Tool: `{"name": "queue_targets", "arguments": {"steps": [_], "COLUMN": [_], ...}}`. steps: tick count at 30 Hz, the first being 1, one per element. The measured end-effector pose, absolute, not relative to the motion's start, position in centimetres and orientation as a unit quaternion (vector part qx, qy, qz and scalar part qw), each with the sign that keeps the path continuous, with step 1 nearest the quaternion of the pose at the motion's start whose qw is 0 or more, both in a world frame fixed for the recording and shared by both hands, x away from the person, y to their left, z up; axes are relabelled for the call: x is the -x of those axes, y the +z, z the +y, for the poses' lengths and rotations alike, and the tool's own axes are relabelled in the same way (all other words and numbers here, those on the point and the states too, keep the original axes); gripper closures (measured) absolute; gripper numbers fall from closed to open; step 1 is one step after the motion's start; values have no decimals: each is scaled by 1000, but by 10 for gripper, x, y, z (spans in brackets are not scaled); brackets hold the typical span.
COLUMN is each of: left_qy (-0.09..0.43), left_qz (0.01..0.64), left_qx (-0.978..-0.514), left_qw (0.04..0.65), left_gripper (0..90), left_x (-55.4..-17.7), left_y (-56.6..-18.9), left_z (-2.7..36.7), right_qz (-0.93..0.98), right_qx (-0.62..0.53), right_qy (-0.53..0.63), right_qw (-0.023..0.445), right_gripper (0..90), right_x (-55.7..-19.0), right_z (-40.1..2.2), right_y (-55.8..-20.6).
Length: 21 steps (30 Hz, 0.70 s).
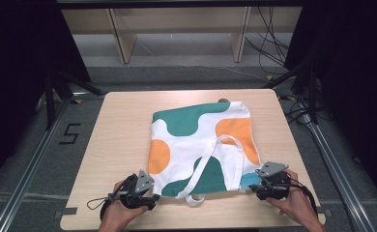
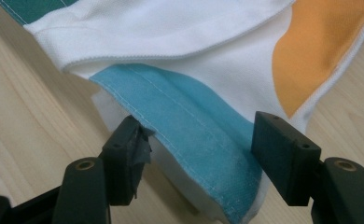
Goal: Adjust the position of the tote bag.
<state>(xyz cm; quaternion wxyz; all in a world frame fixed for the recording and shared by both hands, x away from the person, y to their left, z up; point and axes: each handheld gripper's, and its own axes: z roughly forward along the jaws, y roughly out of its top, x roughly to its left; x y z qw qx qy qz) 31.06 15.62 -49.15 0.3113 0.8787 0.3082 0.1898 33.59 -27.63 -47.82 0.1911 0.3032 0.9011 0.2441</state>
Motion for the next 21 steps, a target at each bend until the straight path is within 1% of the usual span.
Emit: {"name": "queue_targets", "arguments": {"steps": [1, 2, 3, 6, 7, 8, 9, 10, 11, 12, 13, 16, 19, 20, 21], "left_qy": [189, 193, 191, 189, 189, 185, 190, 190, 200, 200, 203, 204, 210, 212, 212], "left_qz": [321, 318, 319, 315, 315, 322, 314, 314, 313, 313, 309, 302, 296, 294, 289], "left_qx": [-872, -873, -872, -875, -875, -868, -869, -869, -869, -869, -871, -872, -873, -873, -873], "left_qw": [319, 317, 318, 316, 316, 329, 331, 331, 327, 327, 323, 328, 325, 326, 330], "left_gripper": [390, 392, 392, 427, 446, 457, 481, 515, 536, 555, 555, 668, 730, 730, 750], "left_x": [-310, -311, -312, -313, -313, -313, -313, -313, -313, -313, -313, -311, -310, -310, -309], "left_y": [-493, -493, -493, -495, -495, -496, -495, -495, -494, -494, -493, -490, -487, -485, -481], "left_z": [155, 156, 157, 157, 157, 156, 158, 158, 159, 159, 160, 161, 160, 161, 162], "right_qz": [902, 906, 906, 903, 899, 896, 894, 894, 890, 890, 891, 889, 887, 887, 883], "right_qx": [-300, -287, -287, -288, -301, -304, -306, -306, -304, -304, -296, -298, -298, -296, -301], "right_qy": [240, 234, 234, 233, 234, 238, 247, 247, 258, 258, 262, 266, 273, 276, 286], "right_qw": [196, 207, 207, 216, 215, 218, 217, 217, 220, 220, 223, 223, 222, 222, 221], "right_gripper": [386, 389, 389, 481, 533, 589, 638, 638, 684, 684, 696, 734, 750, 766, 775], "right_x": [-336, -337, -337, -340, -340, -340, -340, -340, -339, -339, -340, -339, -338, -338, -338], "right_z": [-275, -273, -273, -273, -274, -275, -276, -276, -279, -279, -280, -279, -279, -279, -281], "right_y": [-479, -481, -481, -485, -485, -483, -481, -481, -477, -477, -476, -475, -474, -473, -472]}}
